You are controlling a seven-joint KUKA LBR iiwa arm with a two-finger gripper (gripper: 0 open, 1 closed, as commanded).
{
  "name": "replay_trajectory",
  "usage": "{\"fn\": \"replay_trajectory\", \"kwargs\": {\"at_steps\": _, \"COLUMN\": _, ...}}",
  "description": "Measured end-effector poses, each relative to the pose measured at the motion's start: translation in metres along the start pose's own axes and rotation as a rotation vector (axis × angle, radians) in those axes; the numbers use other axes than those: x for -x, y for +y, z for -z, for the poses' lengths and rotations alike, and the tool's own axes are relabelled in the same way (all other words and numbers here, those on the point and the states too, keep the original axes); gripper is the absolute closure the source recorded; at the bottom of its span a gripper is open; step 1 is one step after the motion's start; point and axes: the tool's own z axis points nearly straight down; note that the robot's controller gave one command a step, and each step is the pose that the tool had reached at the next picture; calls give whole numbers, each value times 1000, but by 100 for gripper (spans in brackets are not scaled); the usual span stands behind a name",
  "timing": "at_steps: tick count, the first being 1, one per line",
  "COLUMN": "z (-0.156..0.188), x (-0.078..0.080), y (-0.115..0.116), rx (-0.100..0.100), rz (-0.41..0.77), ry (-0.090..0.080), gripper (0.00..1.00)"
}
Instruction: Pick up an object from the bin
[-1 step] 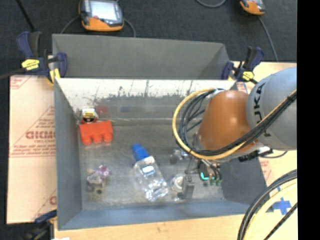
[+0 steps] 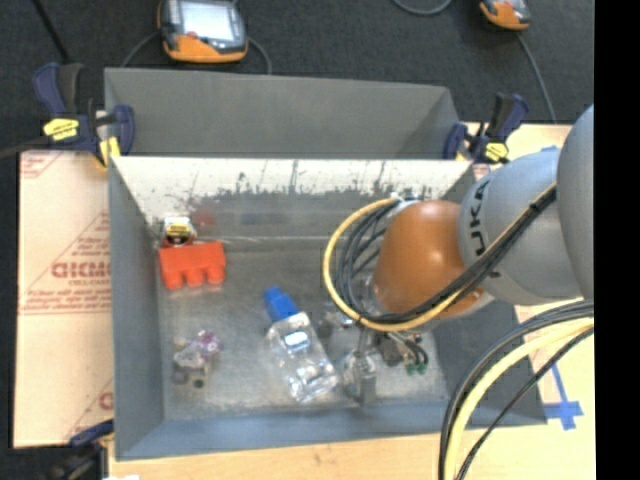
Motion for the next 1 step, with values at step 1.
{"fn": "replay_trajectory", "kwargs": {"at_steps": 1, "z": 4, "x": -19, "y": 15, "rx": -6, "rz": 250, "ry": -27, "gripper": 0}}
